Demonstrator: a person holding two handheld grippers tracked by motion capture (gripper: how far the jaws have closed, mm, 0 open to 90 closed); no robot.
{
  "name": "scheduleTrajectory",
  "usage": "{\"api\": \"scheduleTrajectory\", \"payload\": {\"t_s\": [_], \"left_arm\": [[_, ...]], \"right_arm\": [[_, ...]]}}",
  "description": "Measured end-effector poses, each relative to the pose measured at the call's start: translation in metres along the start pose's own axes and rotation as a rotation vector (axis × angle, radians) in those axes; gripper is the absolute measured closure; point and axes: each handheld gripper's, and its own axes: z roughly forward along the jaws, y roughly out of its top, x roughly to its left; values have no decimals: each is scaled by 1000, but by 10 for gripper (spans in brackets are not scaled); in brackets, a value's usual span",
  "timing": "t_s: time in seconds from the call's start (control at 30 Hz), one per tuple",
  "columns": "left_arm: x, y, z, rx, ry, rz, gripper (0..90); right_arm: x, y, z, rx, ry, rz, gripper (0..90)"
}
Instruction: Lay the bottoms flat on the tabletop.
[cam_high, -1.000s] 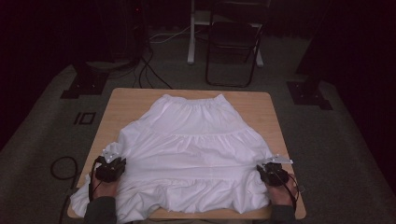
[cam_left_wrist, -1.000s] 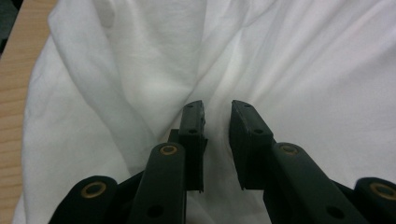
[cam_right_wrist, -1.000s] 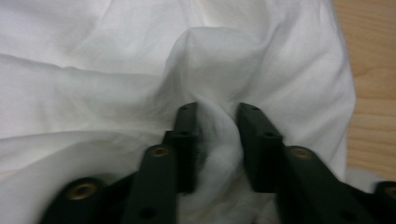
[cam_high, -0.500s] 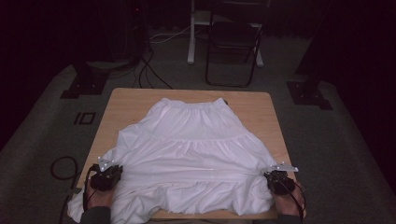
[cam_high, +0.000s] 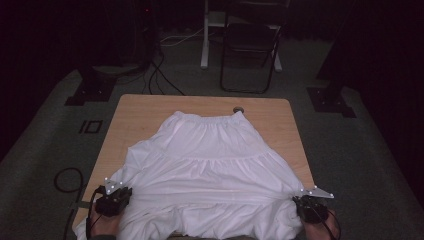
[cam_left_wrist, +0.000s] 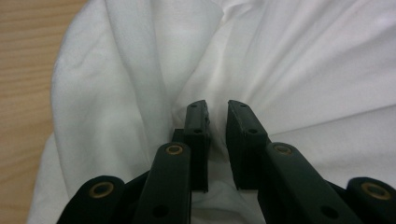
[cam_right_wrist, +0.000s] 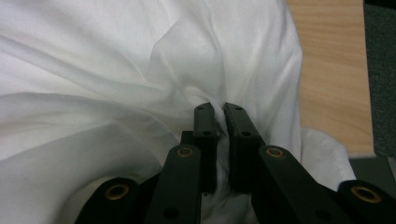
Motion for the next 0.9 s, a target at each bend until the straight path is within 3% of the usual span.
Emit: {"api": "scheduleTrajectory", "payload": {"t_s": [0.1, 0.17, 0.2, 0.23, 0.37, 0.43, 0.7, 0.83, 0.9], "left_arm": [[-4, -3, -5, 13, -1, 9, 786], [-6, -2, -4, 16, -3, 28, 759], [-7, -1, -4, 18, -1, 41, 704], [-8, 1, -5, 9, 2, 46, 704], [-8, 12, -9, -34, 29, 62, 658], [-4, 19, -9, -46, 51, 63, 643], [3, 38, 7, -45, 151, 93, 521], [14, 40, 19, -4, 208, 81, 505], [22, 38, 25, 41, 234, 62, 548]], "right_arm": [[0, -3, -3, 4, -2, 3, 840], [-1, -2, -5, -12, 29, -4, 796], [-2, 1, -9, -71, 67, -3, 742], [-2, 1, -9, -71, 67, -3, 742], [-7, 12, -21, -169, 100, -2, 704], [-11, 19, -25, -191, 81, -1, 701], [-21, 36, -14, -179, 13, 4, 630], [-25, 39, 1, -143, -19, -1, 610], [-28, 38, 8, -131, -17, 17, 613]]}}
